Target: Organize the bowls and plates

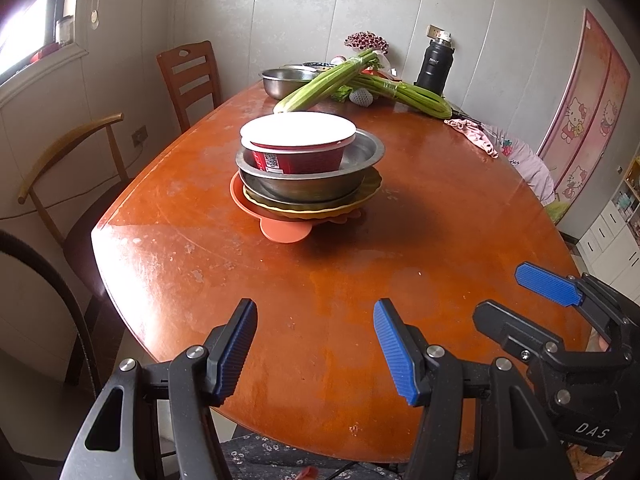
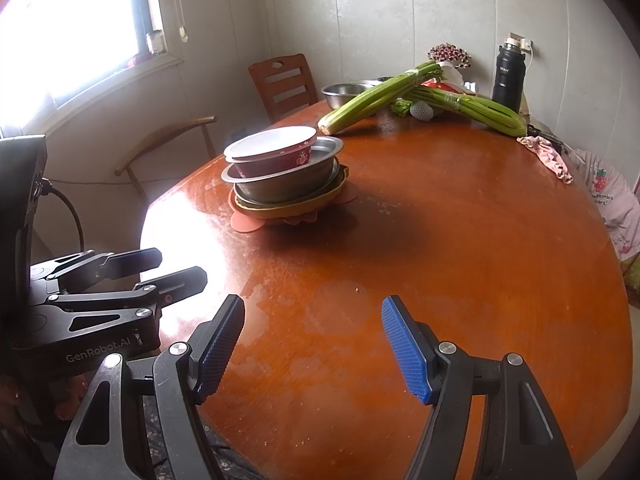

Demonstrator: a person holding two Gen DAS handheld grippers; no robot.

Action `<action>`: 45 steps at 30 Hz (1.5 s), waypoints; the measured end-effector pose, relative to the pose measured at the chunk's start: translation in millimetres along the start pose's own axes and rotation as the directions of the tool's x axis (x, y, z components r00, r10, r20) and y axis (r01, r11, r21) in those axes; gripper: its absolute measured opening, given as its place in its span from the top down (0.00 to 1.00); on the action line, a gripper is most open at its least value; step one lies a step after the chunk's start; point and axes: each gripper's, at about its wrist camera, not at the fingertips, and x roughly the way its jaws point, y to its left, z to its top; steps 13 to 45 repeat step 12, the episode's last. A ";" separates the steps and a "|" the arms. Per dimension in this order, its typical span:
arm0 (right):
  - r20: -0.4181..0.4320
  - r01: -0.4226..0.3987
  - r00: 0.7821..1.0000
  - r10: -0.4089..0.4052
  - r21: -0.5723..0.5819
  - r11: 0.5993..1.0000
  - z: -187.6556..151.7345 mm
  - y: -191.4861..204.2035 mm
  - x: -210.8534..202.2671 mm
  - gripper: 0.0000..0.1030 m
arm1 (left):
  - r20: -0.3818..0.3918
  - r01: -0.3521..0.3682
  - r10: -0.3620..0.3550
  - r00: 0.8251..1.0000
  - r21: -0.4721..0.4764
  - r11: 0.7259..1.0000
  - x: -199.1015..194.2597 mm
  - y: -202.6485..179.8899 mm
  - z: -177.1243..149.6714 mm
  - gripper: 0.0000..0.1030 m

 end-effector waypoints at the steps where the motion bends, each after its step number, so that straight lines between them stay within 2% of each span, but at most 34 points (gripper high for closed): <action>1: -0.001 0.002 1.000 -0.002 0.002 1.000 0.3 -0.8 0.4 0.29 | -0.001 -0.001 0.001 1.000 0.000 1.000 0.6 0.4 0.8 0.42; 9: -0.006 -0.004 1.000 0.005 0.045 0.999 6.3 -11.9 4.5 0.29 | 0.004 -0.022 0.022 1.000 -0.001 1.000 4.5 6.7 9.7 0.41; 12: -0.014 -0.017 1.000 0.018 0.084 0.996 10.8 -28.4 9.2 0.29 | 0.008 -0.027 0.027 1.000 -0.018 0.999 8.4 25.8 23.8 0.41; 45: -0.014 -0.017 1.000 0.018 0.084 0.996 10.8 -28.4 9.2 0.29 | 0.008 -0.027 0.027 1.000 -0.018 0.999 8.4 25.8 23.8 0.41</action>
